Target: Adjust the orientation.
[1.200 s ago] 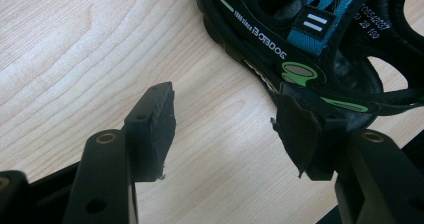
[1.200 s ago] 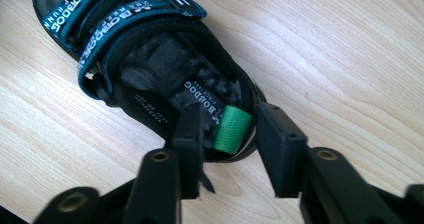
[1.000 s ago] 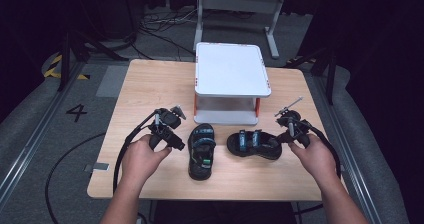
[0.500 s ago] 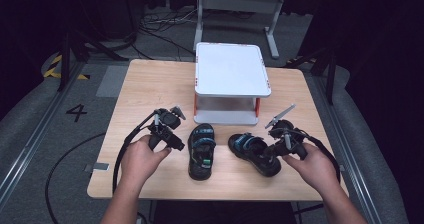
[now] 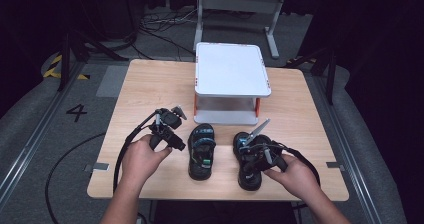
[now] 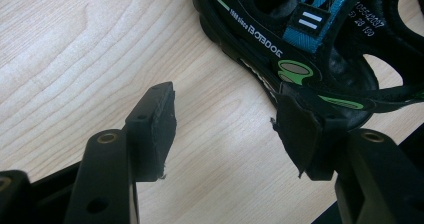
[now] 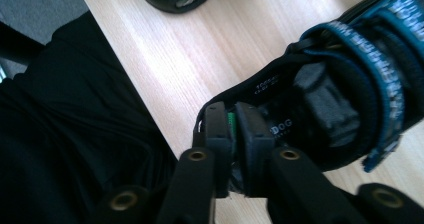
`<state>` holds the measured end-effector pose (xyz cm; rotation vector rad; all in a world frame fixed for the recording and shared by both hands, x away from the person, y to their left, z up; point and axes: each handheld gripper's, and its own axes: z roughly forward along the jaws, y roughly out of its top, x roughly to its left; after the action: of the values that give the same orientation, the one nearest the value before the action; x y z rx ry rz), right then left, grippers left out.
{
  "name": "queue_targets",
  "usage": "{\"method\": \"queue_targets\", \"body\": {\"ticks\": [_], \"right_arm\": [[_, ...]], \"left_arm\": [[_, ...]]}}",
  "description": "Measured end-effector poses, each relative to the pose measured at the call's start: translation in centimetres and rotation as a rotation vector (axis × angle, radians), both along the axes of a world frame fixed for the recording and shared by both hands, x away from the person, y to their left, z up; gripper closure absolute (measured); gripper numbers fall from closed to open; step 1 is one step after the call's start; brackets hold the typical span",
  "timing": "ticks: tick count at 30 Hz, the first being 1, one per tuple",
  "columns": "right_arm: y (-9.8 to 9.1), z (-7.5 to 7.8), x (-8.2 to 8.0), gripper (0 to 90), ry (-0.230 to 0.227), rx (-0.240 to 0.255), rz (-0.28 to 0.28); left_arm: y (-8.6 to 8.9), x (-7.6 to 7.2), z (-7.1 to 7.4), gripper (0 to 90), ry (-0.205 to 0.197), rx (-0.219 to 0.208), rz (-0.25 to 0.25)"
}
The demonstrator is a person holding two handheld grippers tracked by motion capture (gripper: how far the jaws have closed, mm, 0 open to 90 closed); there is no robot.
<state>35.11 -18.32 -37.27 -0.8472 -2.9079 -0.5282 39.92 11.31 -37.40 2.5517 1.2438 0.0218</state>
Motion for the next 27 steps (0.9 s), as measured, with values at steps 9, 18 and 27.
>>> {"method": "queue_targets", "body": {"ticks": [9,18,27], "right_arm": [[-1.6,1.7,2.3,49.3,-0.117,-0.051,-0.111],[0.9,-1.4,4.8,69.7,-0.153,-0.255,-0.059],[1.9,-0.5,5.2,73.8,-0.21,-0.265,-0.032]], "left_arm": [[0.4,0.1,0.1,41.6,0.004,-0.01,0.012],[0.8,0.2,0.2,41.2,0.001,-0.018,0.014],[1.4,0.4,0.3,41.3,-0.007,-0.024,0.023]]}}
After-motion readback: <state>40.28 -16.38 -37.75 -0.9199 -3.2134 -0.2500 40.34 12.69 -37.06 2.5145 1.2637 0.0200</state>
